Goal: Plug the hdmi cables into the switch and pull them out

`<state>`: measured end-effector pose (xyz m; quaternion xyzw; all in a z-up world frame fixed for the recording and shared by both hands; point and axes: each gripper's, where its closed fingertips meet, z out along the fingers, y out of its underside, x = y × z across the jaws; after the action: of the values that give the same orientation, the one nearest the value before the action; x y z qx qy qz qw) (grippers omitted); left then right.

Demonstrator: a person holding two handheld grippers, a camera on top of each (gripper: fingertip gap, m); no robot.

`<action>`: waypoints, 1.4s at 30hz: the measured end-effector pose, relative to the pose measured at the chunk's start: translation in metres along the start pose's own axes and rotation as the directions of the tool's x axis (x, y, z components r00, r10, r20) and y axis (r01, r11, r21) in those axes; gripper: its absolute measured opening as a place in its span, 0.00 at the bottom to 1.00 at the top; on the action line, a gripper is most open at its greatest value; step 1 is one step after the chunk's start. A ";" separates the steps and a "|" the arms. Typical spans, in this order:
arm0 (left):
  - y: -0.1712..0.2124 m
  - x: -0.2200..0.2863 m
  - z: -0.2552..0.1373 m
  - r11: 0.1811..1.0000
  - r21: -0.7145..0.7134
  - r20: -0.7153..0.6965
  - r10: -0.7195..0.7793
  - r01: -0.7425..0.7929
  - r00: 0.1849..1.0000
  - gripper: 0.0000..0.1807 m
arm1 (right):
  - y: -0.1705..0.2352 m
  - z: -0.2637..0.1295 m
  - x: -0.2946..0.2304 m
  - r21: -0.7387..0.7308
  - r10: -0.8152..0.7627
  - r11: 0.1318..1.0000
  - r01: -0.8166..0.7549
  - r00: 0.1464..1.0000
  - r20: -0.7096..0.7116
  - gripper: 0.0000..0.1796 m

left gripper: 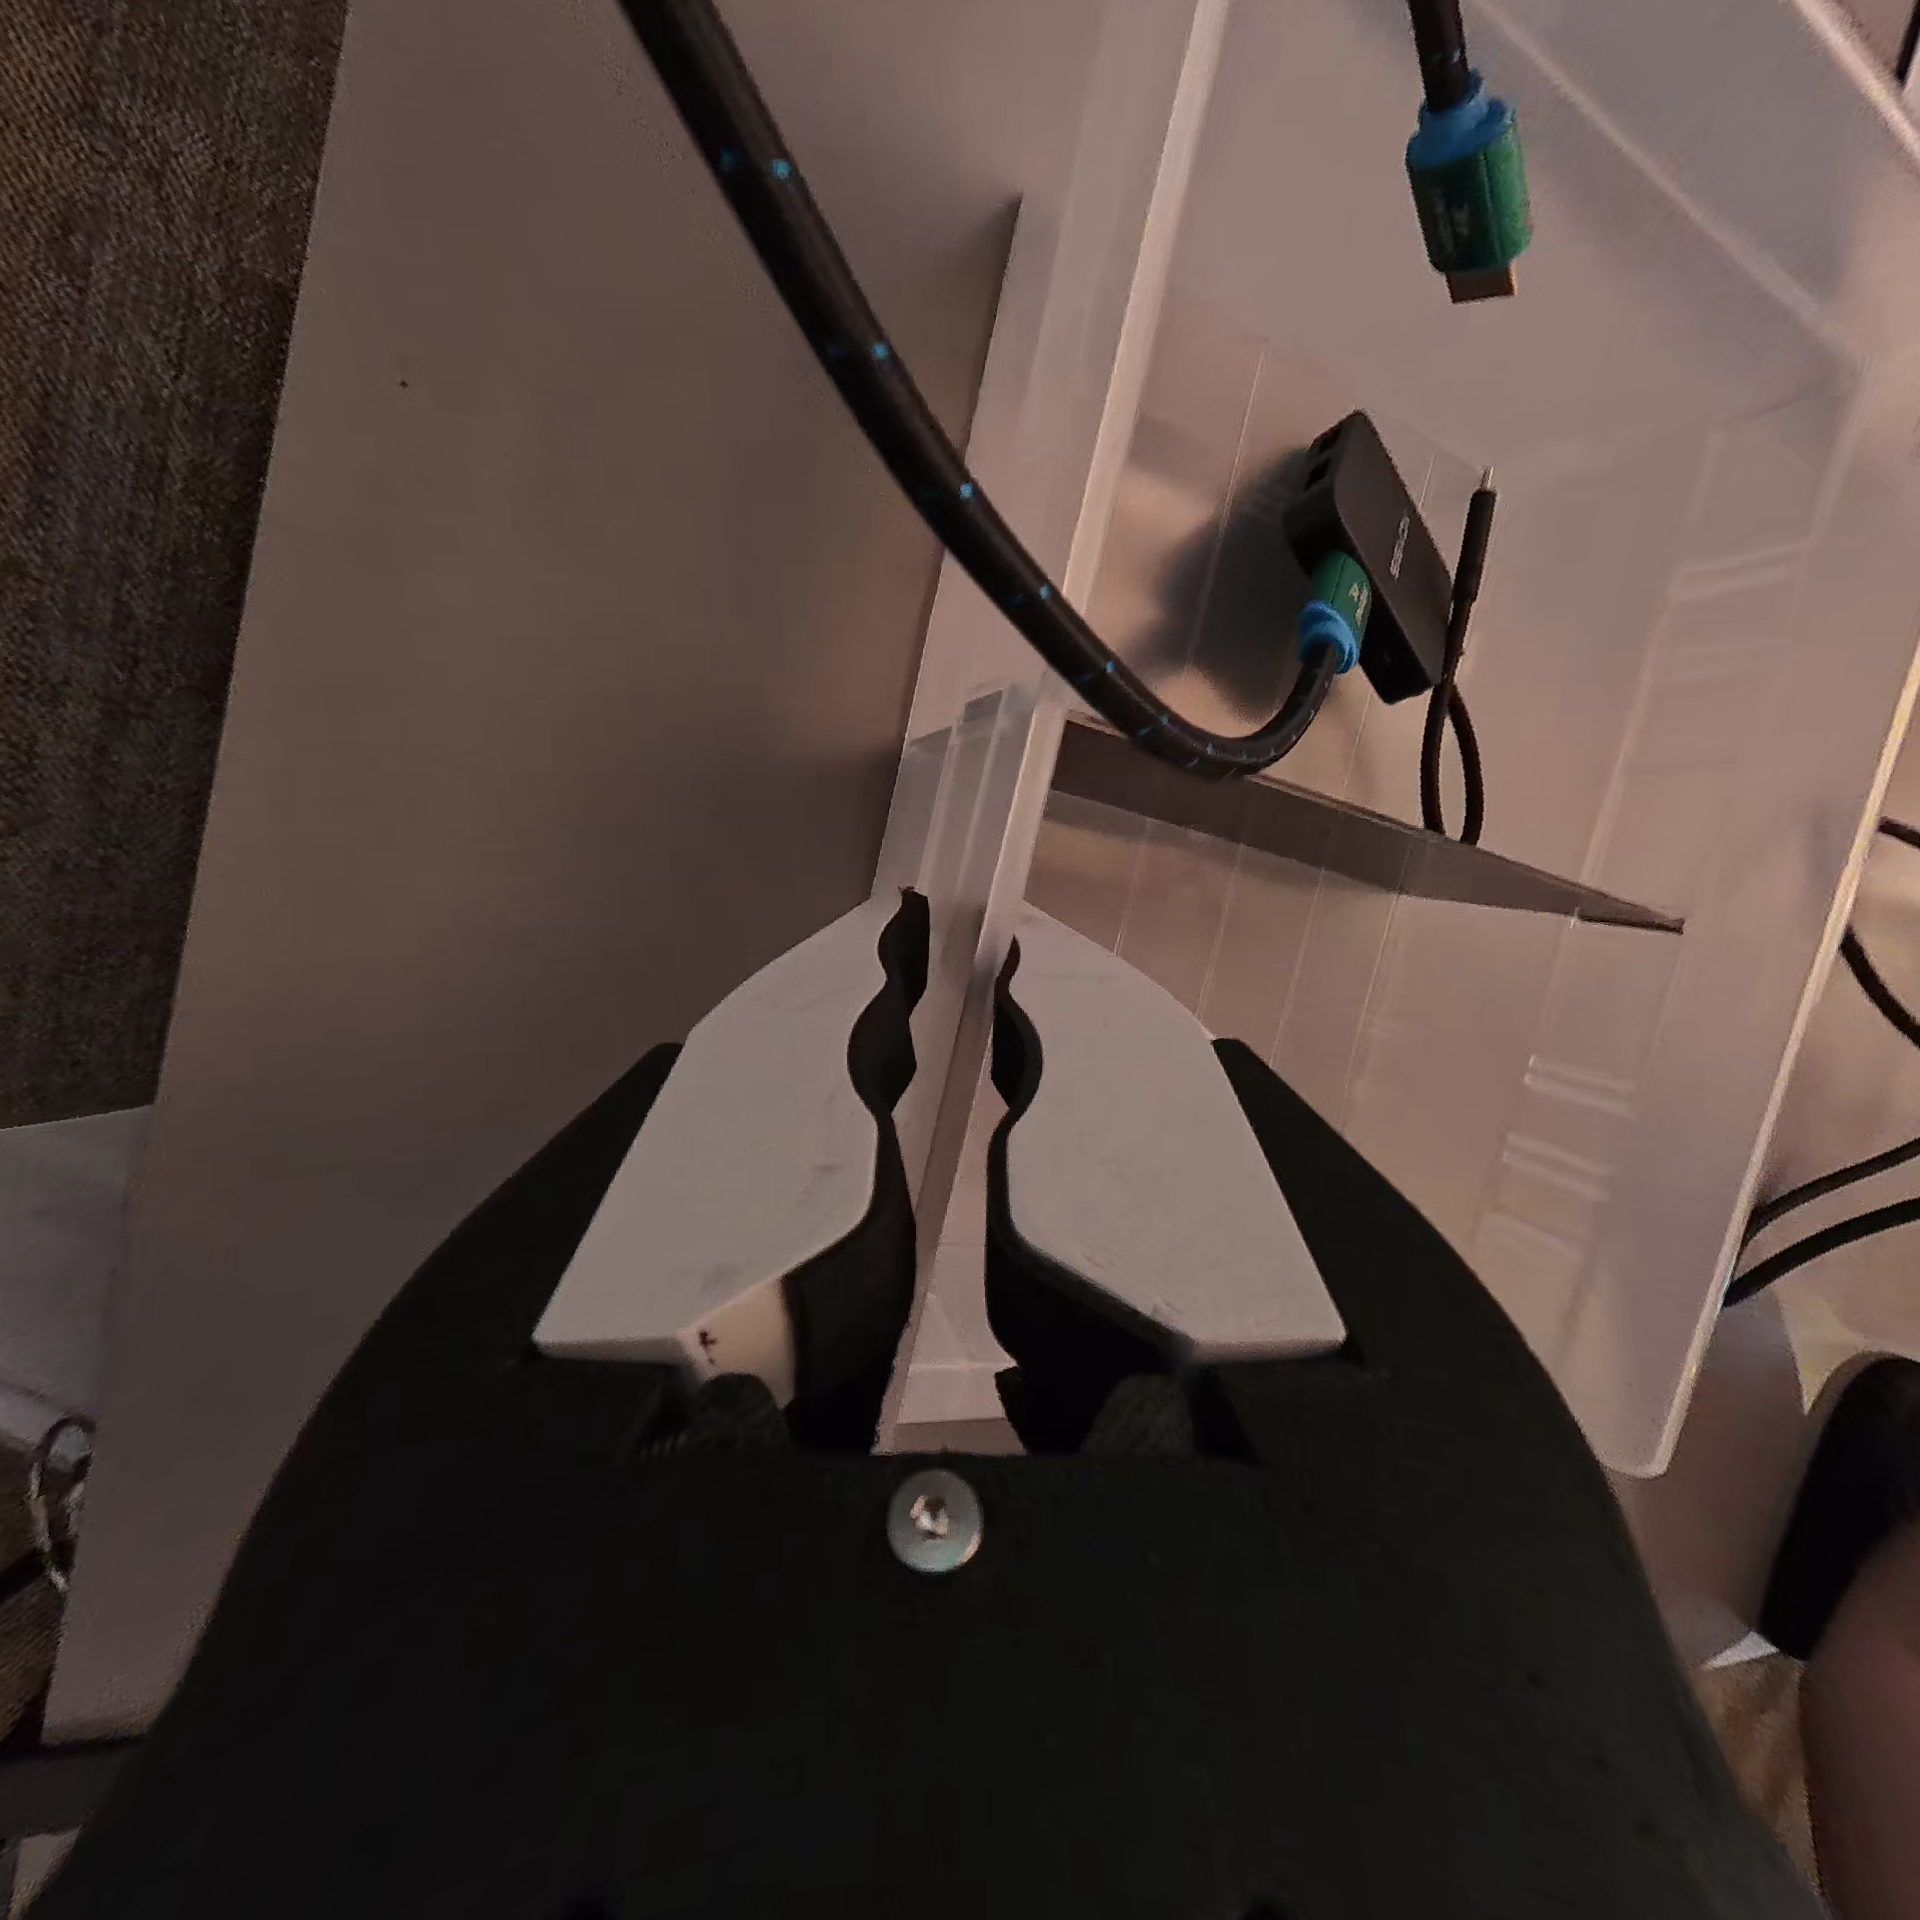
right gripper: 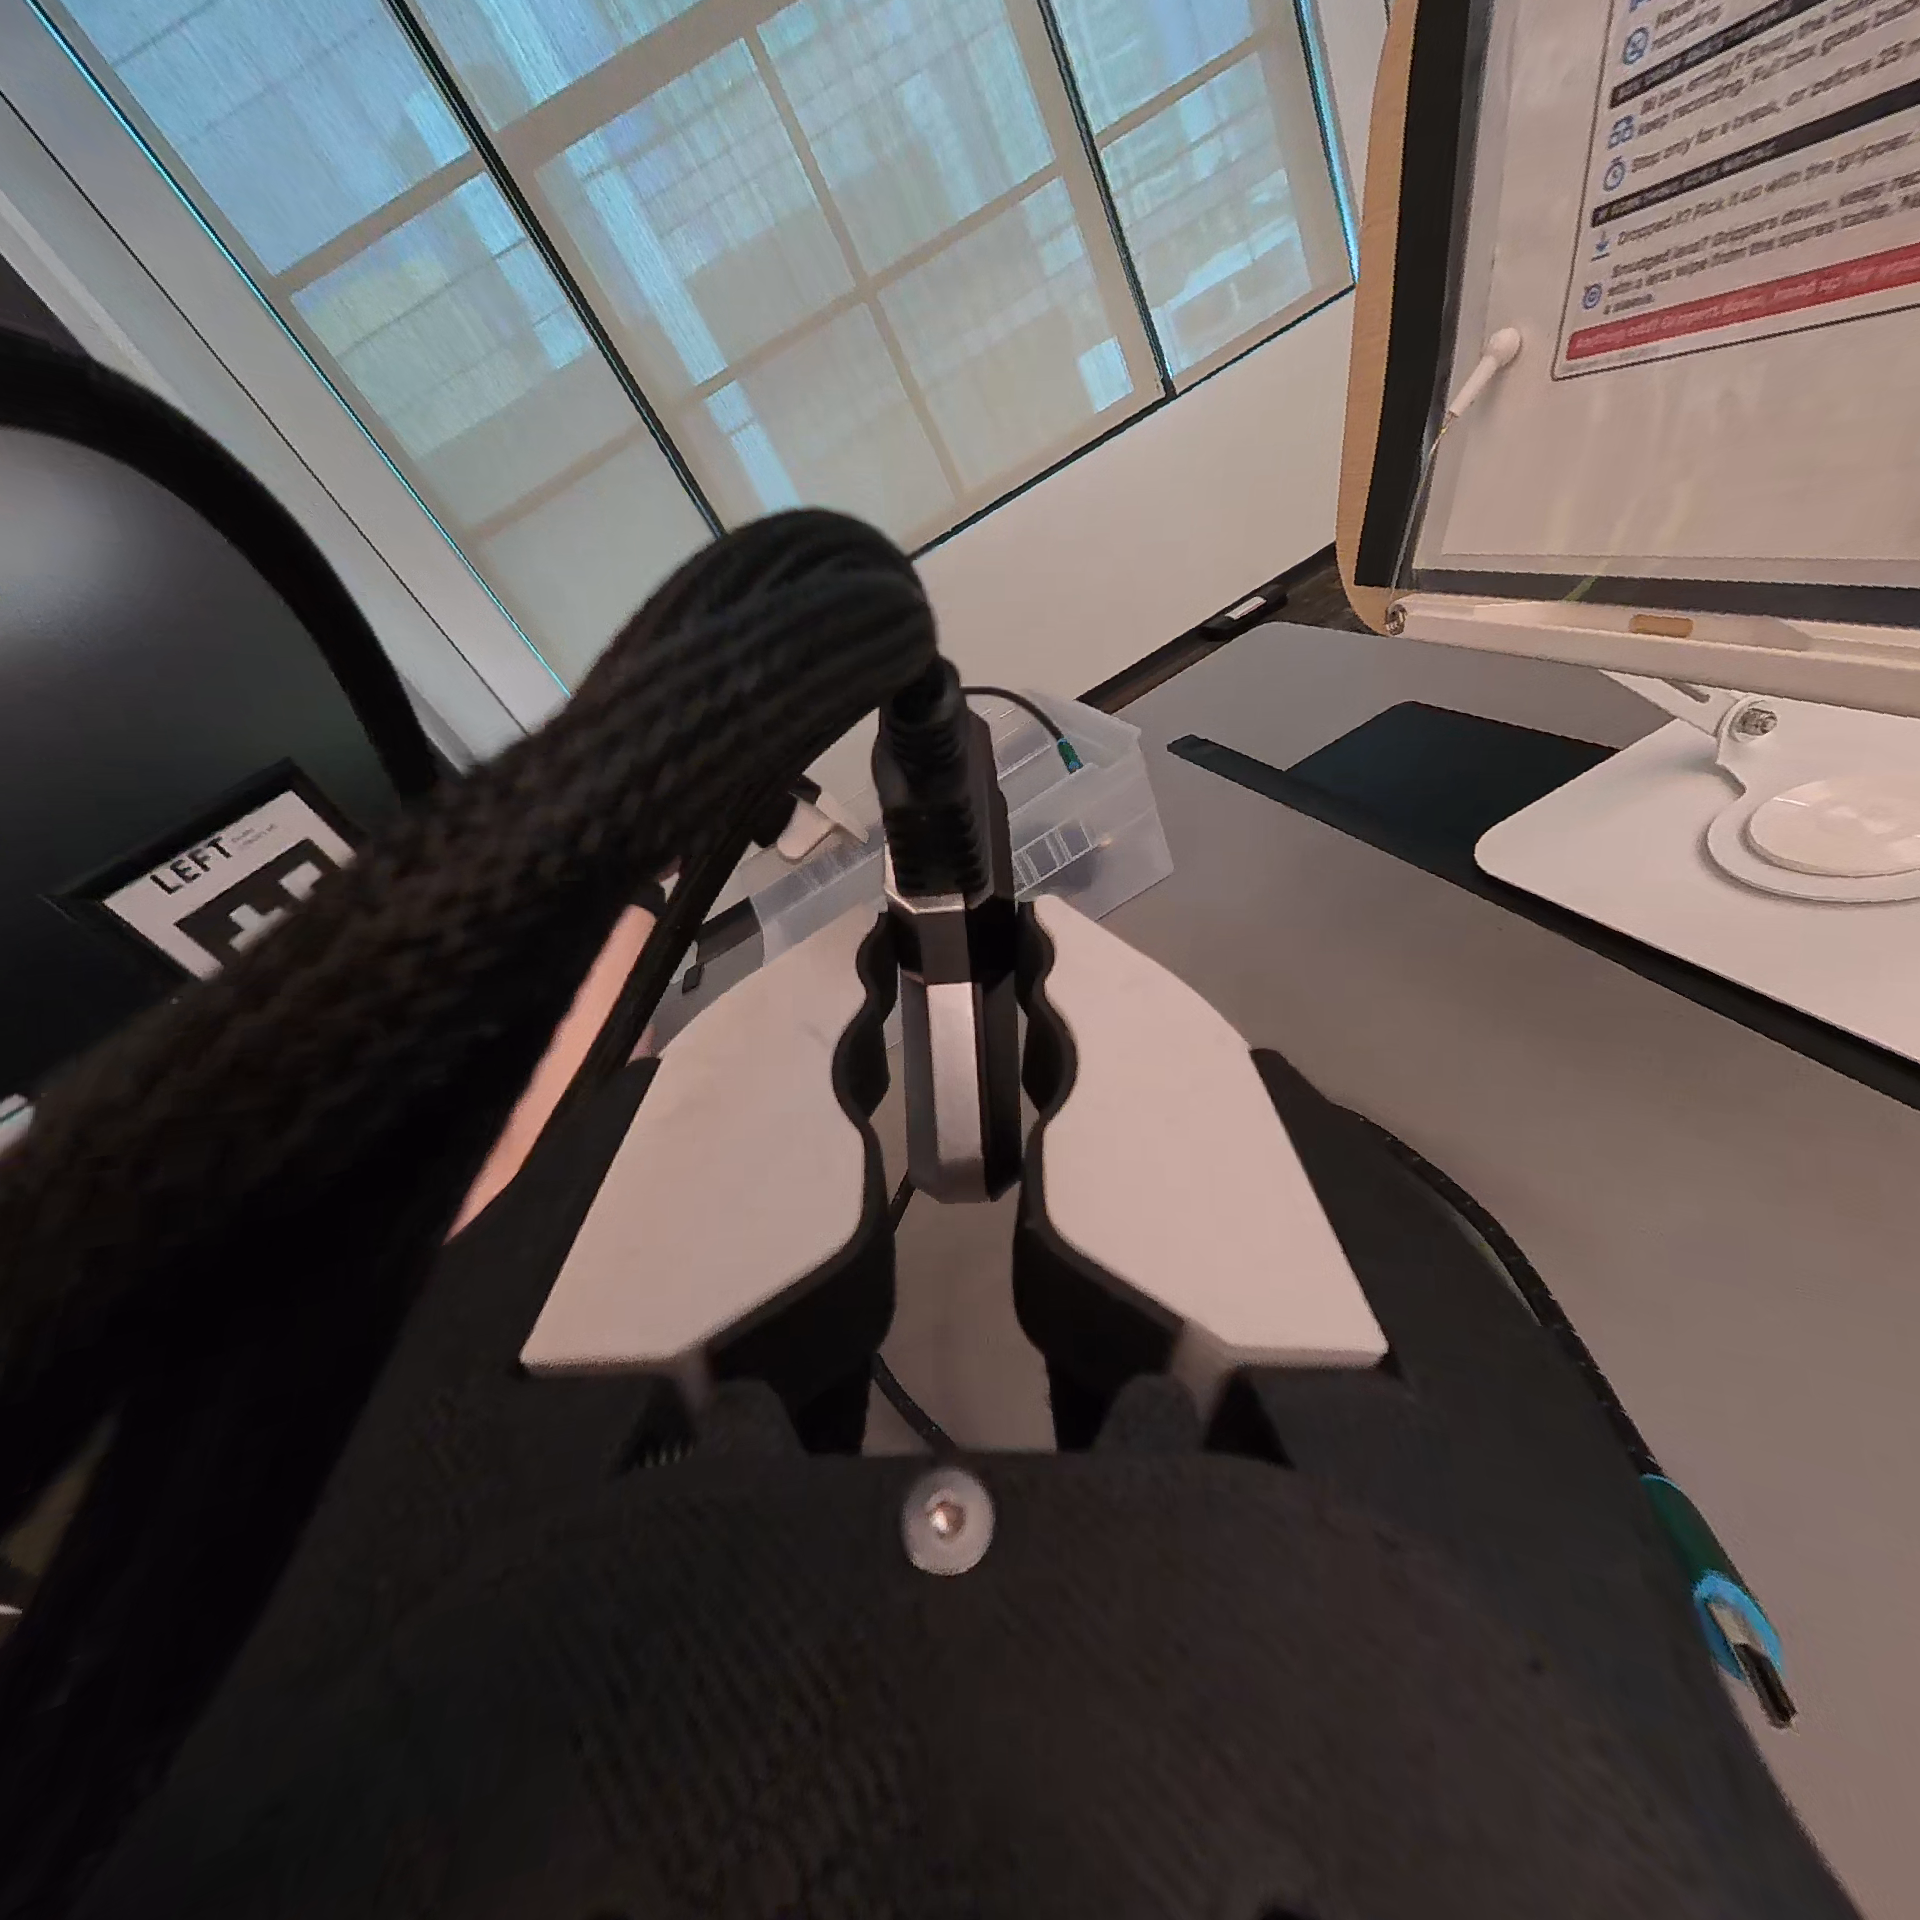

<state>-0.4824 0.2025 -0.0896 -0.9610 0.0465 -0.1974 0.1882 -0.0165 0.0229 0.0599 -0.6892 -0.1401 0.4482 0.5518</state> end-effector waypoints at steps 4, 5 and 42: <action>0.002 0.001 -0.008 0.999 0.005 -0.024 -0.053 0.053 0.998 0.08 | 0.004 0.002 0.001 -0.026 -0.001 1.000 0.001 1.000 -0.002 0.12; 0.002 0.001 -0.018 0.997 0.024 -0.030 -0.077 0.078 0.997 0.09 | 0.005 0.002 0.001 -0.030 0.002 1.000 -0.002 1.000 -0.002 0.12; 0.150 0.453 -0.001 0.704 0.299 -0.893 0.445 -0.644 0.072 0.12 | 0.056 0.017 -0.011 -0.343 0.210 0.922 -0.178 0.976 0.057 0.25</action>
<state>-0.0693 -0.0104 0.0179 -0.5852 0.5183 -0.6156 0.1002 -0.0531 0.0064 0.0154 -0.7622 -0.1707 0.5015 0.3720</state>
